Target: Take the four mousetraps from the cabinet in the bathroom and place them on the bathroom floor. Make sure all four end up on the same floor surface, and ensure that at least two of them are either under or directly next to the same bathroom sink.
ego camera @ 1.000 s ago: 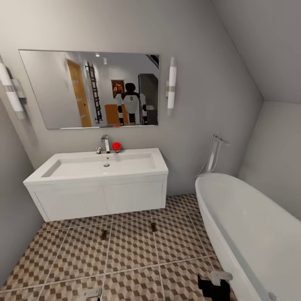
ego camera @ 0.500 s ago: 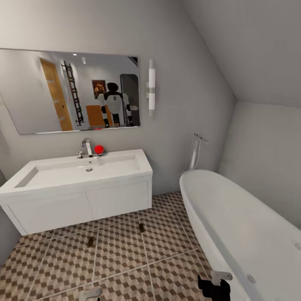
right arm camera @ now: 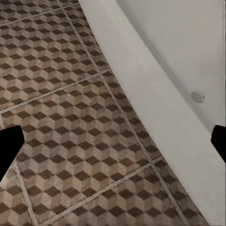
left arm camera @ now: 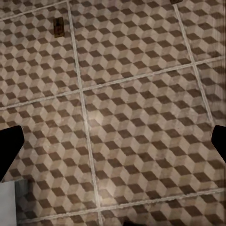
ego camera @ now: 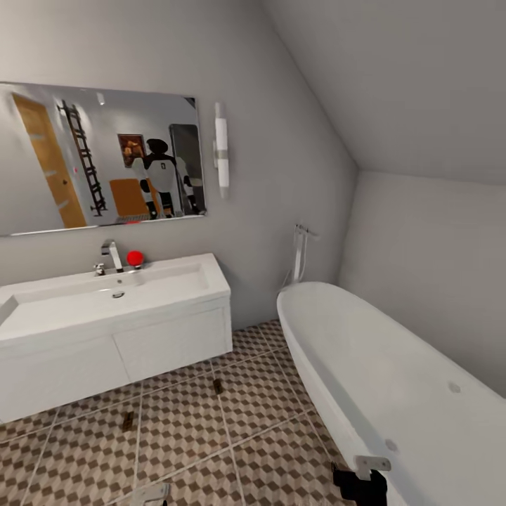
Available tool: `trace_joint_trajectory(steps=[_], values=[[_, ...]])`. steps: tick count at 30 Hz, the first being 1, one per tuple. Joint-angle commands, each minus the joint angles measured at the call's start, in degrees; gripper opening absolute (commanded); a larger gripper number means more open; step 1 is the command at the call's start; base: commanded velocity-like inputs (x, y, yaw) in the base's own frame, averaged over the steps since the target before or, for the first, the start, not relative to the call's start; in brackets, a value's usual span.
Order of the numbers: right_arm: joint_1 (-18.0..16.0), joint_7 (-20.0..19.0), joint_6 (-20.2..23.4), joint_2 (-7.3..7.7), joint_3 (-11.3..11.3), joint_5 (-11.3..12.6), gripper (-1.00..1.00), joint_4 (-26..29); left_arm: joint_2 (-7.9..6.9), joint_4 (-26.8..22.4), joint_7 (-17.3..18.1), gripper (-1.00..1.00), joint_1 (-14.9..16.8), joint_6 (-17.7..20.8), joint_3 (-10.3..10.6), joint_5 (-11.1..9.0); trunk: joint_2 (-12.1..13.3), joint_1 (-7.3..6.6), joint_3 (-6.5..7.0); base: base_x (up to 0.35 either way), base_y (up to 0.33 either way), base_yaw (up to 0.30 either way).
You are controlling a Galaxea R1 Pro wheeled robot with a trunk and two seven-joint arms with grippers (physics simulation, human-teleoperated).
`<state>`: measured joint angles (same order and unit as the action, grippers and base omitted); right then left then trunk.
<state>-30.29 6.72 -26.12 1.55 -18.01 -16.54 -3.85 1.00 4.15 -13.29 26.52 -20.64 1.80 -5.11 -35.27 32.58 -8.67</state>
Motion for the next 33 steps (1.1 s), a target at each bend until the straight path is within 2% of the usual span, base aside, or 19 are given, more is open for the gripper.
trace_joint_trajectory(steps=[1,31,33], values=[[-0.12,0.4,-0.34,0.03,-0.29,-0.6,1.0,-0.28,0.03,0.25,0.02,1.0,0.11,-0.45,0.23,-0.51,0.32,-0.2,0.09,0.0,0.0,-0.263],[-0.12,0.36,-0.29,0.03,-0.3,-0.6,1.0,-0.28,-0.11,0.25,0.02,1.0,0.11,-0.45,0.01,-0.51,12.36,-6.79,5.47,0.0,0.0,-0.263],[-0.12,0.34,-0.24,0.01,-0.29,-0.6,1.0,-0.3,-0.11,0.25,0.02,1.0,0.11,-0.5,-0.07,-0.54,12.36,-6.79,5.47,0.0,0.0,-0.263]])
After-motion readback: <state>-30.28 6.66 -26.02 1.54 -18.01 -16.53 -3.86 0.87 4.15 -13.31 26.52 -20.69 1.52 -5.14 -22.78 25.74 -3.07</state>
